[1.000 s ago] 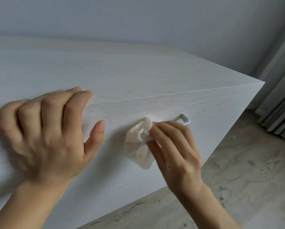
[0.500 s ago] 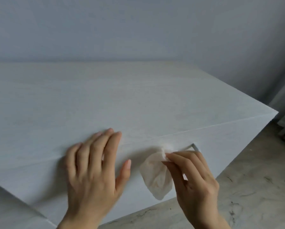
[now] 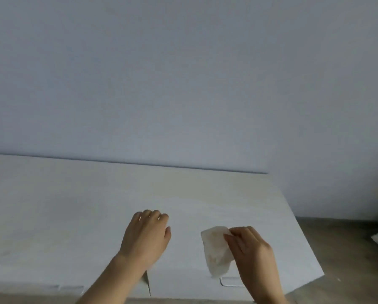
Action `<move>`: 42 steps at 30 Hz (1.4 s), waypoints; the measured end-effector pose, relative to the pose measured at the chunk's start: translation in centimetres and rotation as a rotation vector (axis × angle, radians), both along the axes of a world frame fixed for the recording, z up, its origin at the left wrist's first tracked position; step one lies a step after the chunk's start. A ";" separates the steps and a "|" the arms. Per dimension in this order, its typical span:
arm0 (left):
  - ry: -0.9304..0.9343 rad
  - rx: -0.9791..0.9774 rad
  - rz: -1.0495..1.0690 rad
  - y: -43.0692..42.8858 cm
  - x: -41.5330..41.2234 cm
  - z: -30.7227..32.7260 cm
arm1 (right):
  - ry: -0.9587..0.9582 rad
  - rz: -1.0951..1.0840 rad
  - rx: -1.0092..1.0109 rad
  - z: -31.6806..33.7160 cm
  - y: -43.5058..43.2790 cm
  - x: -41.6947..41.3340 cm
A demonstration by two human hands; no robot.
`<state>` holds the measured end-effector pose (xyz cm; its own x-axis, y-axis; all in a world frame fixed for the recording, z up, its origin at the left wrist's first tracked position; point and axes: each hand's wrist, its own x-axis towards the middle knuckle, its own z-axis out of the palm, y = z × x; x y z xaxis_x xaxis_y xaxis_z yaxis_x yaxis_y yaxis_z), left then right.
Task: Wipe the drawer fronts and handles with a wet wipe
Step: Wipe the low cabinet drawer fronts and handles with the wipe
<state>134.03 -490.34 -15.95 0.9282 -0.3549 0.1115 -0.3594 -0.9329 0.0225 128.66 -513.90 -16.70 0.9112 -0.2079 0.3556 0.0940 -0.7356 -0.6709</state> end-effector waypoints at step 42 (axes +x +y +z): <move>0.362 -0.064 0.931 127.7 -24.2 35.4 | 0.182 0.874 -0.098 32.4 133.7 0.5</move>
